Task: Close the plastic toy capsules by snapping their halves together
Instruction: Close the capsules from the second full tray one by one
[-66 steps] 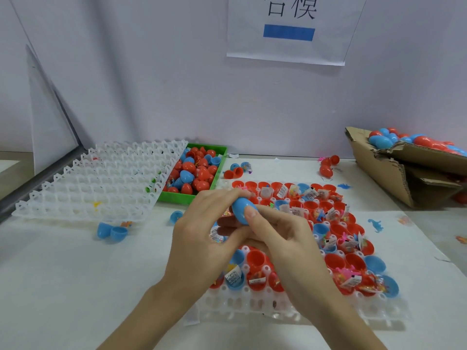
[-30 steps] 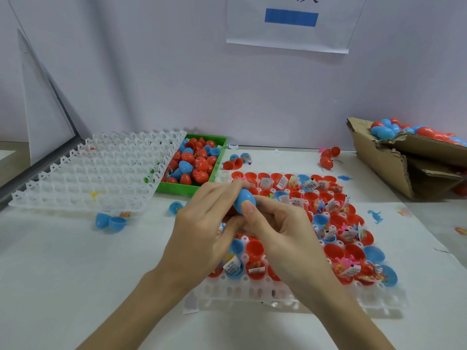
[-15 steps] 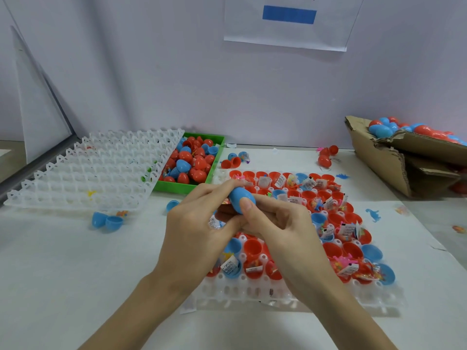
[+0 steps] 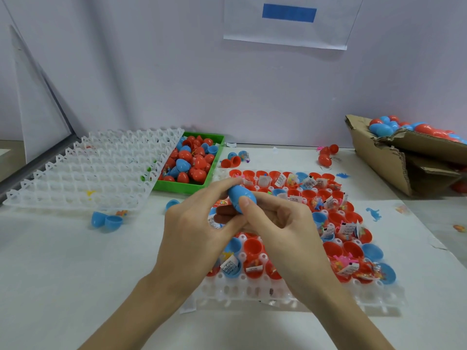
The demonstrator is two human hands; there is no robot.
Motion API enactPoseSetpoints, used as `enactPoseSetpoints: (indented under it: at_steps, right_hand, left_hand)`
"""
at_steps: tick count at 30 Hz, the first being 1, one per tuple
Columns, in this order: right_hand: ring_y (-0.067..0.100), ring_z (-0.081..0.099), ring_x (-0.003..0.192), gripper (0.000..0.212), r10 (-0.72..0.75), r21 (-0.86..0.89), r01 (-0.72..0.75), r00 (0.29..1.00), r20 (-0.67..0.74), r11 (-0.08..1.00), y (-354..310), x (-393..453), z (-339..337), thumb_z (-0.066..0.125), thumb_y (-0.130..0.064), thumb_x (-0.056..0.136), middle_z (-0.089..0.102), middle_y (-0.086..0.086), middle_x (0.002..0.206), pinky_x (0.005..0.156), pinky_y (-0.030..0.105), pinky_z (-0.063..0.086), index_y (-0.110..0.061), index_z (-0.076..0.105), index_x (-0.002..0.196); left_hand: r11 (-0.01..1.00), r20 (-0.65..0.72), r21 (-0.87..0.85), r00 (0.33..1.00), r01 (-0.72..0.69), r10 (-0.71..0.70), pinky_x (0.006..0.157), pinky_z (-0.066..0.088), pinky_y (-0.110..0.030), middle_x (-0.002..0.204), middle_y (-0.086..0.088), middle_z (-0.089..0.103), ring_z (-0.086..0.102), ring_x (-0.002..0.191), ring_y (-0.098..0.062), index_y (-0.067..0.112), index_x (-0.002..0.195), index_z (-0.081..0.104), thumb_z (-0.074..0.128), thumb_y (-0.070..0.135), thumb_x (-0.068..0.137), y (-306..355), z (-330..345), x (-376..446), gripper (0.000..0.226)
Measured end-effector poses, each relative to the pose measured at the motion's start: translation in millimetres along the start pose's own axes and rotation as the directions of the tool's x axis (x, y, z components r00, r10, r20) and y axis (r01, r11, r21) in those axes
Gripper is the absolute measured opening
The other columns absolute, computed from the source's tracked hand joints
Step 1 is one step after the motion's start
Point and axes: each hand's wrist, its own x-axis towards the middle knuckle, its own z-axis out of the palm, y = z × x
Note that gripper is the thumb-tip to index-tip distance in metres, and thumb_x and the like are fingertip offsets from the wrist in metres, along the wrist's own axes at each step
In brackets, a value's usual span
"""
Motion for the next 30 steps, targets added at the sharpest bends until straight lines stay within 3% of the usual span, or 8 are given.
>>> enactPoseSetpoints:
  at_steps: [4, 12, 15, 19, 24, 30]
  right_hand:
    - [0.010, 0.076, 0.094, 0.017, -0.027, -0.026, 0.027, 1.000, 0.008, 0.999, 0, -1, 1, 0.063, -0.022, 0.101, 0.080, -0.008, 0.098, 0.079, 0.015, 0.057, -0.032, 0.073, 0.112]
    - [0.007, 0.076, 0.095, 0.019, -0.034, -0.050, 0.036, 0.999, 0.022, 0.998, 1, -1, 1, 0.063, -0.020, 0.101, 0.079, -0.011, 0.100, 0.080, 0.014, 0.057, -0.033, 0.072, 0.112]
    - [0.007, 0.076, 0.093, 0.018, -0.034, -0.052, 0.036, 0.999, 0.028, 0.998, 0, -1, 0, 0.065, -0.019, 0.100, 0.079, -0.011, 0.098, 0.079, 0.013, 0.056, -0.034, 0.072, 0.109]
    - [0.009, 0.076, 0.096, 0.015, 0.023, -0.037, -0.021, 0.999, 0.046, 0.999, -1, 0, -6, 0.067, -0.027, 0.097, 0.079, -0.010, 0.099, 0.082, 0.014, 0.056, -0.034, 0.073, 0.109]
    - [0.015, 0.075, 0.102, 0.027, 0.099, -0.024, -0.097, 0.993, 0.071, 0.995, -1, 2, -12, 0.069, -0.030, 0.096, 0.079, -0.004, 0.105, 0.091, 0.025, 0.059, -0.020, 0.073, 0.120]
    - [0.022, 0.076, 0.102, 0.024, 0.143, 0.124, -0.151, 0.987, 0.070, 0.981, -3, 2, -14, 0.073, -0.023, 0.092, 0.080, 0.008, 0.102, 0.092, 0.028, 0.059, -0.013, 0.075, 0.114]
  left_hand:
    - [0.999, -0.018, -0.037, 0.999, 0.035, -0.036, 0.091, 0.049, -0.006, 0.108, 0.009, 0.078, 0.071, 0.103, 0.002, 0.013, 0.124, 0.073, 0.073, 0.044, 0.086, 1, 0, 0, 0.050]
    - [0.998, -0.076, 0.037, 0.996, -0.044, 0.047, 0.085, 0.058, -0.017, 0.103, 0.016, 0.072, 0.072, 0.095, -0.001, 0.009, 0.120, 0.073, 0.078, 0.042, 0.085, 2, 2, -3, 0.049]
    - [0.992, -0.103, 0.097, 0.991, -0.078, 0.088, 0.080, 0.059, -0.023, 0.098, 0.008, 0.077, 0.073, 0.087, -0.006, 0.007, 0.118, 0.075, 0.075, 0.041, 0.088, -1, 2, -3, 0.045]
    - [0.987, -0.130, 0.125, 0.984, -0.102, 0.118, 0.085, 0.055, -0.013, 0.098, -0.001, 0.079, 0.070, 0.089, -0.007, 0.002, 0.121, 0.075, 0.076, 0.032, 0.087, -2, 4, -5, 0.045]
    - [0.992, -0.128, 0.071, 0.986, -0.100, 0.109, 0.090, 0.055, -0.013, 0.108, 0.009, 0.071, 0.069, 0.098, -0.006, 0.003, 0.126, 0.071, 0.080, 0.021, 0.083, -1, 4, -6, 0.047]
    - [0.994, -0.106, -0.039, 0.989, -0.105, 0.101, 0.092, 0.050, -0.009, 0.114, 0.013, 0.069, 0.069, 0.102, 0.004, 0.013, 0.135, 0.060, 0.080, 0.013, 0.083, 2, 7, -7, 0.055]
